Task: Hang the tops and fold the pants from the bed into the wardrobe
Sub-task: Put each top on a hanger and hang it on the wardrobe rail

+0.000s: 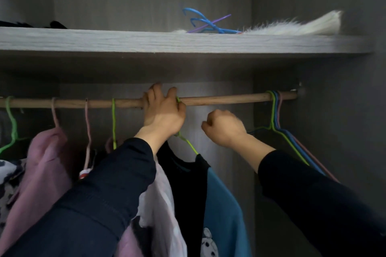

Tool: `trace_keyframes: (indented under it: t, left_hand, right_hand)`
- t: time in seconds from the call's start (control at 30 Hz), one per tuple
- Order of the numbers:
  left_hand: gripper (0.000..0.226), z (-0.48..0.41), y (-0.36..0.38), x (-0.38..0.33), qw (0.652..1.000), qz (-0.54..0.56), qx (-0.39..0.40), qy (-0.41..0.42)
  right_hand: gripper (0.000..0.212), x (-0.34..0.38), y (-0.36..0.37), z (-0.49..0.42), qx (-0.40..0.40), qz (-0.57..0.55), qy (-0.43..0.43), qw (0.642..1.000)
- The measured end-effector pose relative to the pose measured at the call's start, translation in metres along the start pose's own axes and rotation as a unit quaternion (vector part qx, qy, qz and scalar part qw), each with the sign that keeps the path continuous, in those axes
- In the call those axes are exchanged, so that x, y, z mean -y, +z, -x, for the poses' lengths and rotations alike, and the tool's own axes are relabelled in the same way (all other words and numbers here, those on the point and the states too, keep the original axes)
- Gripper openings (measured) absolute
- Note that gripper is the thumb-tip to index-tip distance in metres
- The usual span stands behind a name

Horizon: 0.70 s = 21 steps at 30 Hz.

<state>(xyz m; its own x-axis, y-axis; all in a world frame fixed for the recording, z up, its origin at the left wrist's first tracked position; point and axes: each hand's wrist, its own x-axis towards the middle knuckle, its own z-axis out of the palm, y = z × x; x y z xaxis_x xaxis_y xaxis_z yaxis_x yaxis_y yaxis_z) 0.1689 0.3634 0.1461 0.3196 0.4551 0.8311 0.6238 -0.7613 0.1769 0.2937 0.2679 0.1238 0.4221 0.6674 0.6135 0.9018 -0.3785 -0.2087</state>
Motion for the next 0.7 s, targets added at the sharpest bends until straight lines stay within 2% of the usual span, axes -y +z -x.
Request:
trace_keyframes:
  t: [0.17,0.23,0.4,0.57,0.7]
  left_hand:
    - [0.047,-0.003,0.024,-0.047,0.994,-0.007,0.018,0.111]
    - [0.047,-0.004,0.032,-0.060,0.991,-0.012,0.034,0.127]
    - [0.051,-0.002,0.042,-0.074,0.994,0.009,0.045,0.102]
    - [0.048,-0.001,0.045,-0.074,0.995,0.036,0.042,0.089]
    - [0.051,0.001,0.047,-0.074,0.994,0.034,0.044,0.090]
  right_hand:
    - [0.031,-0.050,-0.030,0.016,-0.059,0.075,0.054,0.994]
    - [0.030,-0.068,-0.041,0.021,-0.061,0.099,0.076,0.990]
    - [0.025,-0.101,-0.043,0.030,-0.043,0.204,0.082,0.975]
    - [0.043,-0.115,-0.027,0.029,-0.031,0.290,0.081,0.953]
    - [0.030,-0.115,-0.026,0.027,-0.029,0.339,0.049,0.939]
